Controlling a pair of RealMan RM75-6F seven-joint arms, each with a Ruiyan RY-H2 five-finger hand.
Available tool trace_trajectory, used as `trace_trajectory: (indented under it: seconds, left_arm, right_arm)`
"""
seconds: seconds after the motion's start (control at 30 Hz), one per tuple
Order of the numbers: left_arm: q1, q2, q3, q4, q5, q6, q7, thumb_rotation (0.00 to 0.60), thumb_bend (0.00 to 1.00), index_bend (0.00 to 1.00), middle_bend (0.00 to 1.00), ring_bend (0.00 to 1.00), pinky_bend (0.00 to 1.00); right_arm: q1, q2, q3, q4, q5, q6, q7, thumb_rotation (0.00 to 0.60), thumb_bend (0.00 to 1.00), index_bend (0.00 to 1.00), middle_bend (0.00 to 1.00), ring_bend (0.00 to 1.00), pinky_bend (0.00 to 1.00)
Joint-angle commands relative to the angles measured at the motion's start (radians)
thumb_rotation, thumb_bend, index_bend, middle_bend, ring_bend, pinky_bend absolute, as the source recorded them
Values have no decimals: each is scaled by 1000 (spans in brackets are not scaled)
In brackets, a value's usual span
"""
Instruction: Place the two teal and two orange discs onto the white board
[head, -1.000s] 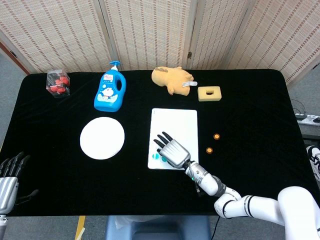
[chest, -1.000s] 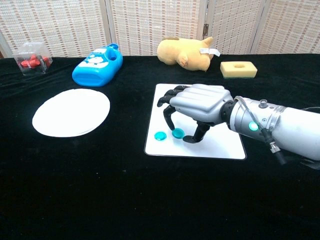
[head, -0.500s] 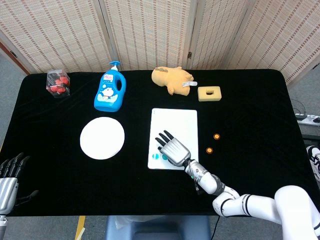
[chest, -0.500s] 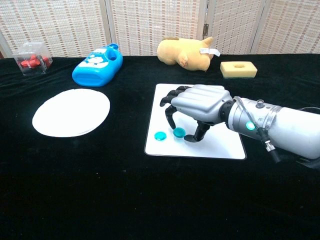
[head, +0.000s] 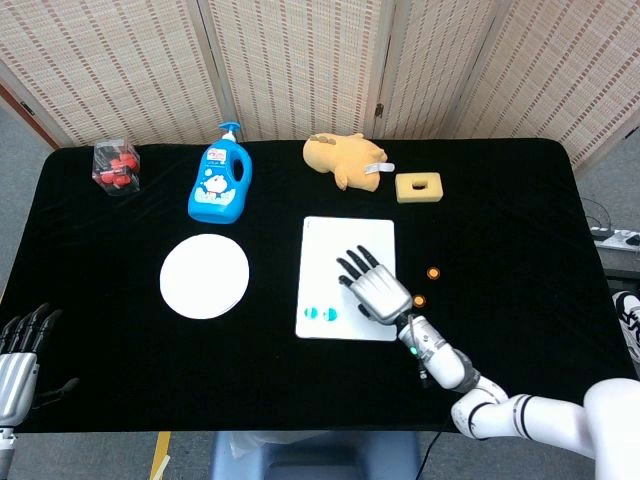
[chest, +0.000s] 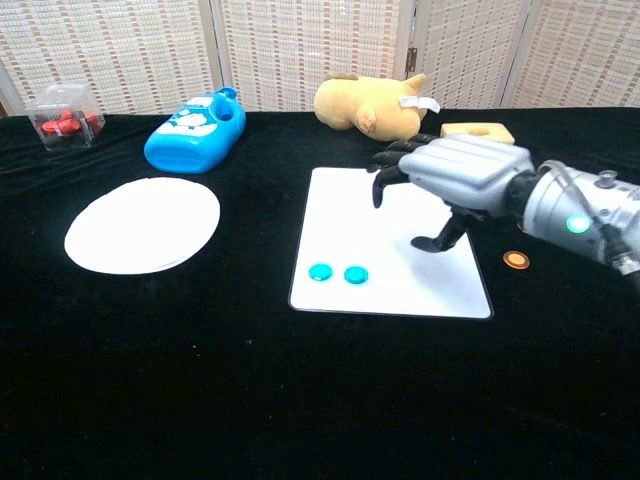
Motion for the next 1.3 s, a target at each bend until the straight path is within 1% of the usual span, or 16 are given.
trace_trajectory:
  seconds: [0.03,0.17,0.33,0.53,0.67,0.8,1.3]
  left_arm:
    - [-2,-3,1,-2,5,1,1,600,135,0,0,78,0]
    - [-4,-5,3,-9,11,-1,8,600,135,0,0,78,0]
    - [-1,-1,6,-18,12,3,15,600,135,0,0,77,0]
    - [-2,4,6,-30,14,5,22,600,135,0,0,75,0]
    - [0,7,7,-34,16,7,24,600,135,0,0,74,0]
    - [2,9,7,-33,6,4,22,600,135,0,0,74,0]
    - [3,8,9,-27,2,0,18,600,135,0,0,73,0]
  right_arm:
    - [-61,73,-25,-30,-10,57,45,600,247,353,69,0,0]
    - [-105,114,-48,-12,-1,70,88,600,248,362,71,0,0]
    - [-139,119,-61,41,11,64,154,600,247,362,71,0,0]
    - [-151,90,-73,112,5,39,197,600,247,366,72,0,0]
    - [-154,49,-80,174,2,12,225,600,247,370,74,0,0]
    - [-159,28,-84,209,-9,8,239,600,248,370,74,0,0]
    - [-162,-8,-70,256,-17,-11,232,600,248,413,83,0,0]
